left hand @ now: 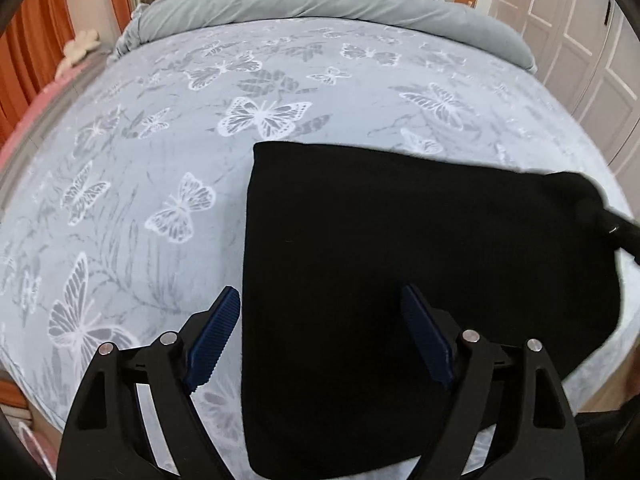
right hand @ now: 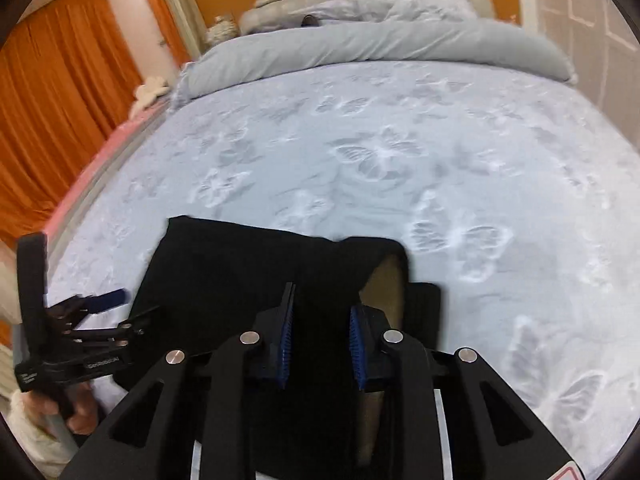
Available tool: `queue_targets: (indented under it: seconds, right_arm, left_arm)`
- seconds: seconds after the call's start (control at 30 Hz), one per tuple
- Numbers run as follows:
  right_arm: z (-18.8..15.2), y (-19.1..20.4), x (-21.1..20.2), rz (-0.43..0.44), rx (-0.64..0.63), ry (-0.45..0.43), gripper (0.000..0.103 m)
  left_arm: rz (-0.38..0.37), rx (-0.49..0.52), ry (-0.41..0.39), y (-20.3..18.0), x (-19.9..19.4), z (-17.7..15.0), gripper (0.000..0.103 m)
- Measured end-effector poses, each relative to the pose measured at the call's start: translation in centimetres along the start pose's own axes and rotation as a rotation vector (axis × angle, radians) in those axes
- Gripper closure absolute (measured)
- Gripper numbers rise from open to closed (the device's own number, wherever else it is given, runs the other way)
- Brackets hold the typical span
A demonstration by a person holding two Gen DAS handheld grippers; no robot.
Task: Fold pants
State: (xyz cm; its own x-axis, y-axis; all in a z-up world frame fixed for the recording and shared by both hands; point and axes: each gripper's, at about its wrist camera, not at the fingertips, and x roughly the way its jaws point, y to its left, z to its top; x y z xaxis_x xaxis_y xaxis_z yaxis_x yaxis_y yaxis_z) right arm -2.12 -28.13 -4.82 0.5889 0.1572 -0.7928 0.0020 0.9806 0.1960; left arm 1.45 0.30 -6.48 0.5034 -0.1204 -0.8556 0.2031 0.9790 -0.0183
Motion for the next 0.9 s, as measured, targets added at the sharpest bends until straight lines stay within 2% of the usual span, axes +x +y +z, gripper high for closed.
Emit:
queue_targets:
  seconds: [0.07, 0.1, 0.17, 0.23, 0.3, 0.37, 0.4, 0.47, 0.5, 0.53, 0.6, 0.63, 0.7, 0.73, 0.8, 0.83, 0.9]
  right_arm:
    - [-1.2, -1.8, 3.6, -0.098, 0.015, 0.148, 0.077]
    - [-1.6, -2.0, 3.5, -0.083, 0.044, 0.141, 0.076]
    - [-1.6, -1.0, 0.5, -0.023, 0.038, 0.044, 0.076]
    - [-1.9, 0.5, -2.7, -0.016, -0.027, -0.071, 0.076]
    - [-2.6, 1.6, -4.5, 0.014, -0.067, -0.106, 0.076]
    - [-3.2, 1.9, -3.8, 0.039, -0.072, -0.053, 0.076]
    - [-3.8, 2.1, -2.5, 0.039, -0.086, 0.022, 0.076]
    - [-4.7, 2.4, 0.3, -0.018, -0.129, 0.144, 0.077]
    - [-5.1, 2.4, 1.3, -0.045, -0.156, 0.157, 0.077]
    - [-5.1, 2.6, 1.3, -0.058, -0.176, 0.134, 0.077]
    - [-4.7, 2.6, 0.0, -0.032, -0.160, 0.116, 0.075]
    - [-4.5, 2.2, -1.6, -0.001, -0.128, 0.074, 0.071]
    - [-4.5, 2.0, -2.3, 0.009, -0.124, 0.053, 0.058]
    - [-4.6, 1.9, -2.0, -0.010, -0.134, 0.068, 0.054]
    - [-5.2, 1.8, 0.8, -0.069, -0.162, 0.180, 0.051]
    - [-5.5, 1.4, 1.8, -0.055, -0.145, 0.199, 0.051]
    - [-5.2, 1.6, 0.5, -0.027, -0.139, 0.166, 0.051]
  left_arm:
    - [0.030, 0.009, -0.006, 0.0, 0.8, 0.0, 0.018]
    - [0.044, 0.016, -0.007, -0.1, 1.1, -0.2, 0.018]
    - [0.061, 0.019, -0.006, -0.3, 1.4, -0.4, 0.018]
    - [0.066, 0.024, -0.011, -0.4, 1.3, -0.5, 0.018]
    - [0.063, 0.024, -0.020, -0.5, 1.0, -0.6, 0.018]
    - [0.068, 0.037, -0.028, -1.0, 0.9, -0.7, 0.018]
    - [0.073, 0.045, -0.030, -1.2, 0.9, -0.8, 0.018]
    - [0.081, 0.057, -0.030, -1.6, 1.1, -1.0, 0.018]
    - [0.078, 0.059, -0.028, -1.7, 1.1, -1.0, 0.018]
    - [0.077, 0.063, -0.026, -1.8, 1.2, -1.0, 0.018]
    - [0.079, 0.066, -0.027, -1.8, 1.1, -1.0, 0.018]
    - [0.077, 0.064, -0.028, -1.8, 1.1, -1.0, 0.018]
    - [0.068, 0.061, -0.028, -1.8, 1.0, -1.1, 0.018]
    - [0.067, 0.064, -0.028, -1.9, 1.0, -1.1, 0.018]
    - [0.070, 0.076, -0.031, -2.0, 0.9, -1.4, 0.018]
    - [0.071, 0.084, -0.029, -2.1, 1.0, -1.6, 0.018]
    - [0.072, 0.089, -0.025, -2.1, 1.0, -1.8, 0.018]
